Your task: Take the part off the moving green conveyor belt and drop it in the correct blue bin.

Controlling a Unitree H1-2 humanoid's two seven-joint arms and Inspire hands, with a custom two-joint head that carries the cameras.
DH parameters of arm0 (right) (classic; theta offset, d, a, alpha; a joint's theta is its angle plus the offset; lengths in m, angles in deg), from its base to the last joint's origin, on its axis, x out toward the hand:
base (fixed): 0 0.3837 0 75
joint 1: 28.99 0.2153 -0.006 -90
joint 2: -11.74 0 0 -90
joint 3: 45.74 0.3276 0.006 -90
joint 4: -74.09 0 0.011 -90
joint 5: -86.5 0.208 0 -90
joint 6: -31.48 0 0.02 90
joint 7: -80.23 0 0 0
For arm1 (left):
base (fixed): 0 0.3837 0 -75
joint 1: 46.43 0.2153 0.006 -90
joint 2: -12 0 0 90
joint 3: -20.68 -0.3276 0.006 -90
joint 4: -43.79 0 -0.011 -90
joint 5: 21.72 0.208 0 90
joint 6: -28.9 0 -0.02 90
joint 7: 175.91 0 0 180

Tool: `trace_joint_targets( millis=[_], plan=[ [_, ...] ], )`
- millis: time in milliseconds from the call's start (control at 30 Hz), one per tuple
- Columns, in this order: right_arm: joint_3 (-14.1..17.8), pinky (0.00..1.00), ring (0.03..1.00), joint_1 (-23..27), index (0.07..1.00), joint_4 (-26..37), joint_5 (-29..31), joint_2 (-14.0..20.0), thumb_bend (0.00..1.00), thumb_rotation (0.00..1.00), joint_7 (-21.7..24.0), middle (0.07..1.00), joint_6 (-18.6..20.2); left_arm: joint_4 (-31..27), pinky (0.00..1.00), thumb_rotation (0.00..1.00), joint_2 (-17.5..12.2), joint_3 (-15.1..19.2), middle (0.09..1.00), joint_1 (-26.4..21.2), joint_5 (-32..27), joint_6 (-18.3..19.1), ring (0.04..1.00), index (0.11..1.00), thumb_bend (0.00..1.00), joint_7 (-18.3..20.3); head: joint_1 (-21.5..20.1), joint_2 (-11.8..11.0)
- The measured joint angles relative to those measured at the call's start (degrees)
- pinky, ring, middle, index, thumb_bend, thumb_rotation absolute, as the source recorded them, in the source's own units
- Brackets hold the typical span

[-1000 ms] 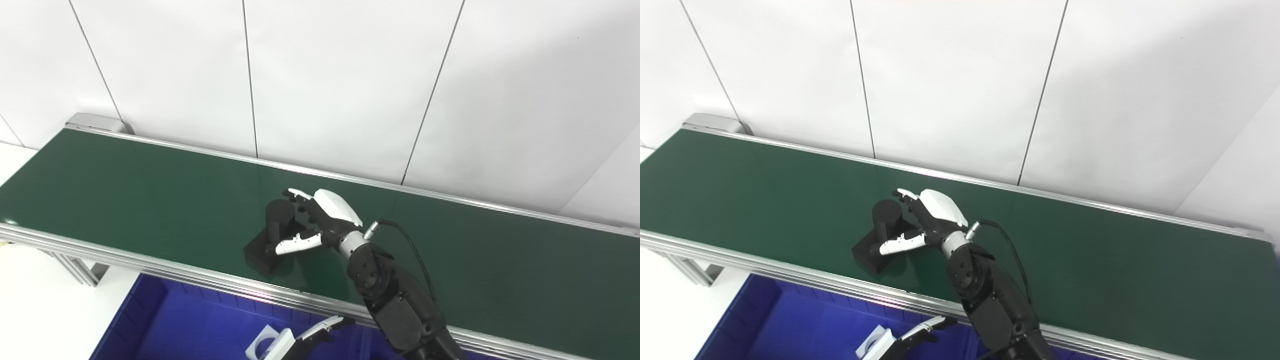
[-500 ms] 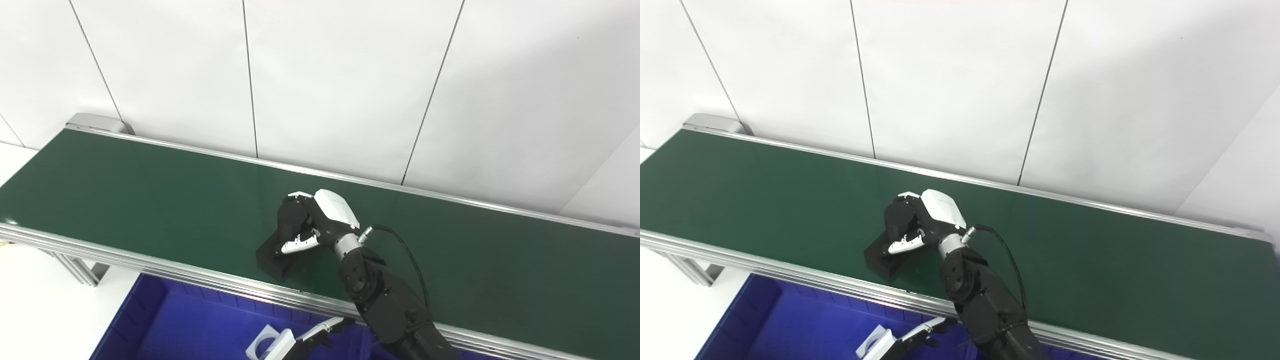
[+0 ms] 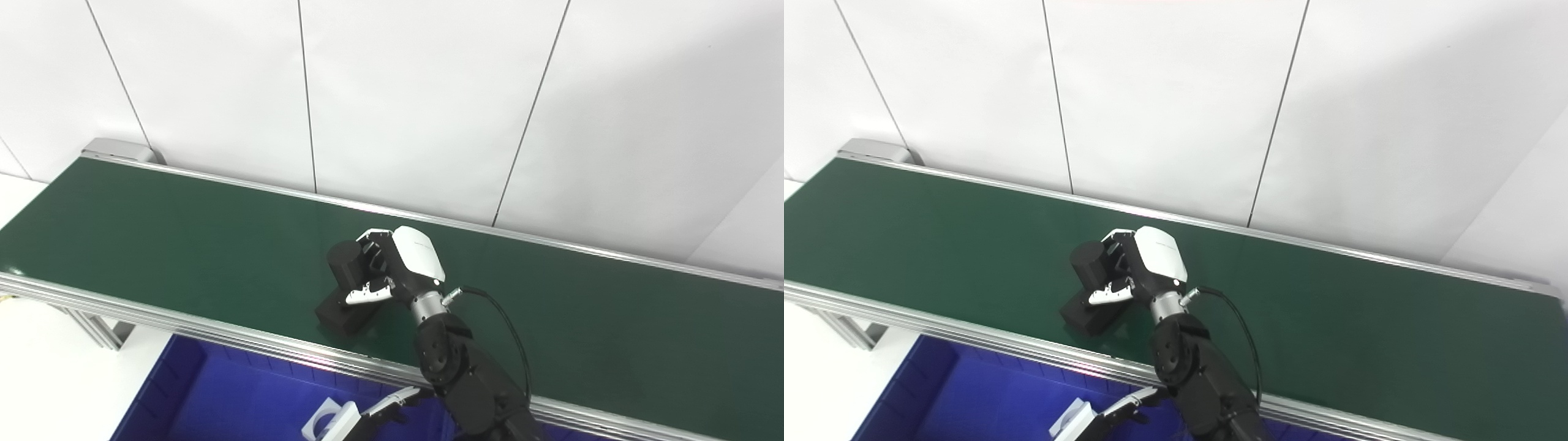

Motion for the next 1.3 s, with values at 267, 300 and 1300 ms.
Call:
trace_joint_targets(
  millis=[267,300,1300],
  plan=[
    [1.49,0.35,0.392,-5.68,0.563,14.21,1.10,4.02,0.50,0.00,1.99,0.493,-0.04,-0.52,0.70,0.38,-0.41,0.09,0.919,0.00,-2.16,-0.01,0.866,0.883,0.96,-0.23,-1.41,0.79],
    [1.79,0.35,0.390,-6.64,0.570,16.17,1.17,4.61,0.50,0.00,2.16,0.487,-0.04,-0.78,0.69,0.38,-0.45,0.09,0.920,0.03,-2.54,-0.01,0.862,0.883,0.95,-0.18,-1.93,1.05],
    [20.23,0.35,0.390,-40.86,0.564,61.39,9.03,14.23,0.50,0.00,13.72,0.471,6.47,-13.53,0.92,0.49,-0.06,10.74,0.984,3.97,-11.54,5.54,0.977,0.960,0.89,14.50,-12.48,16.87]
  ],
)
